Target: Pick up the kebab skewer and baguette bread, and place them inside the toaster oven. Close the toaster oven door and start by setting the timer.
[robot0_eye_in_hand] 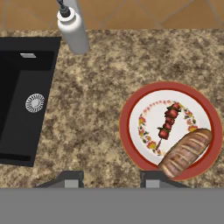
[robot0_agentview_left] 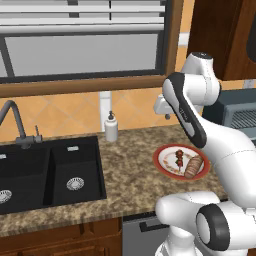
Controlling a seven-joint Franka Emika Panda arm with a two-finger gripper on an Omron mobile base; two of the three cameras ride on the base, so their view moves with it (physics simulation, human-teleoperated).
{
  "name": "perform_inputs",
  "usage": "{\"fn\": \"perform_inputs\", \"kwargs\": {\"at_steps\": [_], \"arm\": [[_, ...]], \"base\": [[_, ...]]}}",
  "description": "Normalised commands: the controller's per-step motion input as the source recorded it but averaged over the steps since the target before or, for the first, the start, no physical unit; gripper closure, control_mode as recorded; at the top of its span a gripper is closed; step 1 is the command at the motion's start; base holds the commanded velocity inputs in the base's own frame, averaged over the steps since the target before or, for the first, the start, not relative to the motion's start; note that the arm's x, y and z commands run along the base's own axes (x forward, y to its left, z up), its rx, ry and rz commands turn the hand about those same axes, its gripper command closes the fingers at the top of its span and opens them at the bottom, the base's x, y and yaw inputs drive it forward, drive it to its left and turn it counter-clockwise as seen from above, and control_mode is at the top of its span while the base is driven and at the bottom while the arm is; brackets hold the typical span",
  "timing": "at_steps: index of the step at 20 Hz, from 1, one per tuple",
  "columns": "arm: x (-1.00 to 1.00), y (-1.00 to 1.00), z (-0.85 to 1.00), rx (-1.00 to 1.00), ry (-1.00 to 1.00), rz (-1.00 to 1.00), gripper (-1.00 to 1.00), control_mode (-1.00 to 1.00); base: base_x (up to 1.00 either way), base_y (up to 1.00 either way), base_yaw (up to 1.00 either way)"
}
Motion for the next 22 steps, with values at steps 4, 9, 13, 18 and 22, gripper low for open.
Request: {"fn": "perform_inputs", "kwargs": {"at_steps": [4, 9, 13, 18, 22], "arm": [[0.00, 0.00, 0.00, 0.00, 0.00, 0.00, -1.00, 1.00], [0.00, 0.00, 0.00, 0.00, 0.00, 0.00, -1.00, 1.00], [0.00, 0.00, 0.00, 0.00, 0.00, 0.00, -1.00, 1.00], [0.00, 0.00, 0.00, 0.00, 0.00, 0.00, -1.00, 1.00], [0.00, 0.00, 0.00, 0.00, 0.00, 0.00, -1.00, 1.00]], "base": [[0.00, 0.00, 0.00], [0.00, 0.00, 0.00], [0.00, -0.04, 0.00], [0.00, -0.65, 0.00], [0.00, -0.74, 0.00]]}}
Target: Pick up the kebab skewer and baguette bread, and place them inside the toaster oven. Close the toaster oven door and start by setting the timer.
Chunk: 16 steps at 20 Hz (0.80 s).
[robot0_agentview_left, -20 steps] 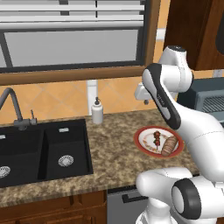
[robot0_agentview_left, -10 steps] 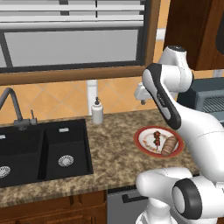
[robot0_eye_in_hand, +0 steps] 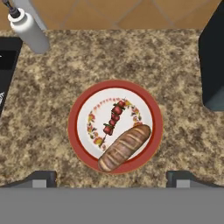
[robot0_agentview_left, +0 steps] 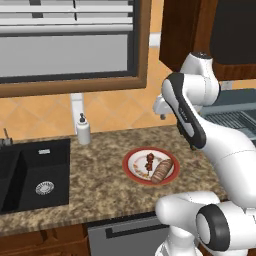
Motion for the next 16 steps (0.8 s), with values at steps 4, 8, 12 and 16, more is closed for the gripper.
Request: {"fn": "perform_inputs", "kwargs": {"at_steps": [4, 8, 12, 16], "arm": [[0.00, 0.00, 0.00, 0.00, 0.00, 0.00, -1.00, 1.00], [0.00, 0.00, 0.00, 0.00, 0.00, 0.00, -1.00, 1.00], [0.00, 0.00, 0.00, 0.00, 0.00, 0.00, -1.00, 1.00], [0.00, 0.00, 0.00, 0.00, 0.00, 0.00, -1.00, 1.00]], "base": [[0.00, -0.53, 0.00], [0.00, -0.10, 0.00], [0.00, 0.00, 0.00], [0.00, 0.00, 0.00]]}}
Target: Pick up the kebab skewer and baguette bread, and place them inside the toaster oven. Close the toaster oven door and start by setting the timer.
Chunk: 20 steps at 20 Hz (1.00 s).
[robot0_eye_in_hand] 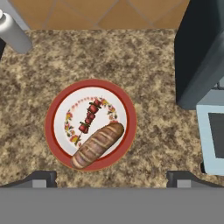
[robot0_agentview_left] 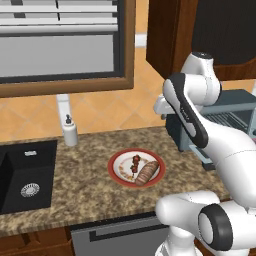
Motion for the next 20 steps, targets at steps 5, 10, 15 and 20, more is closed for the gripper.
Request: {"fn": "perform_inputs", "kwargs": {"at_steps": [5, 10, 15, 20], "arm": [[0.00, 0.00, 0.00, 0.00, 0.00, 0.00, -1.00, -1.00], [0.00, 0.00, 0.00, 0.00, 0.00, 0.00, -1.00, -1.00], [-0.21, -0.28, -0.11, 0.00, -0.04, 0.04, -1.00, -1.00], [-0.71, -0.99, -0.22, 0.06, -0.36, 0.25, -1.00, -1.00]], "base": [[0.00, 0.00, 0.00], [0.00, 0.00, 0.00], [0.00, 0.00, 0.00], [0.00, 0.00, 0.00]]}}
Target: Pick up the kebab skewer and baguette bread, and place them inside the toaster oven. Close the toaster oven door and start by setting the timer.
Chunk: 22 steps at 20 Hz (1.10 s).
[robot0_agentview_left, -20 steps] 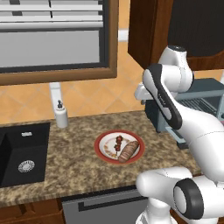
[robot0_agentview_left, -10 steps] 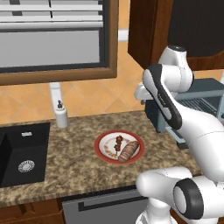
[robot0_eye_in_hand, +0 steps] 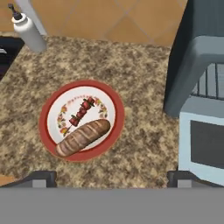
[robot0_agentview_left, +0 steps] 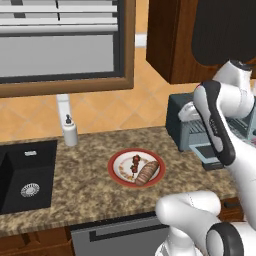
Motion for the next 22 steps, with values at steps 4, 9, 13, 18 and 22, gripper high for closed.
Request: {"fn": "perform_inputs", "kwargs": {"at_steps": [4, 9, 13, 18, 22], "arm": [[-0.28, -0.89, -0.17, 0.01, -0.36, 0.27, -1.00, -1.00], [-0.12, -0.62, -0.25, 0.01, -0.44, 0.27, -1.00, -1.00], [0.14, -0.46, -0.18, 0.09, -0.40, 0.15, -1.00, -1.00], [0.42, -0.55, -0.06, 0.18, -0.23, 0.09, -1.00, -1.00], [0.11, -0.46, -0.08, 0.19, -0.03, 0.04, -1.00, -1.00]], "base": [[0.00, 0.00, 0.00], [0.00, 0.00, 0.00], [0.00, 0.00, 0.00], [0.00, 0.00, 0.00], [0.00, 0.00, 0.00]]}}
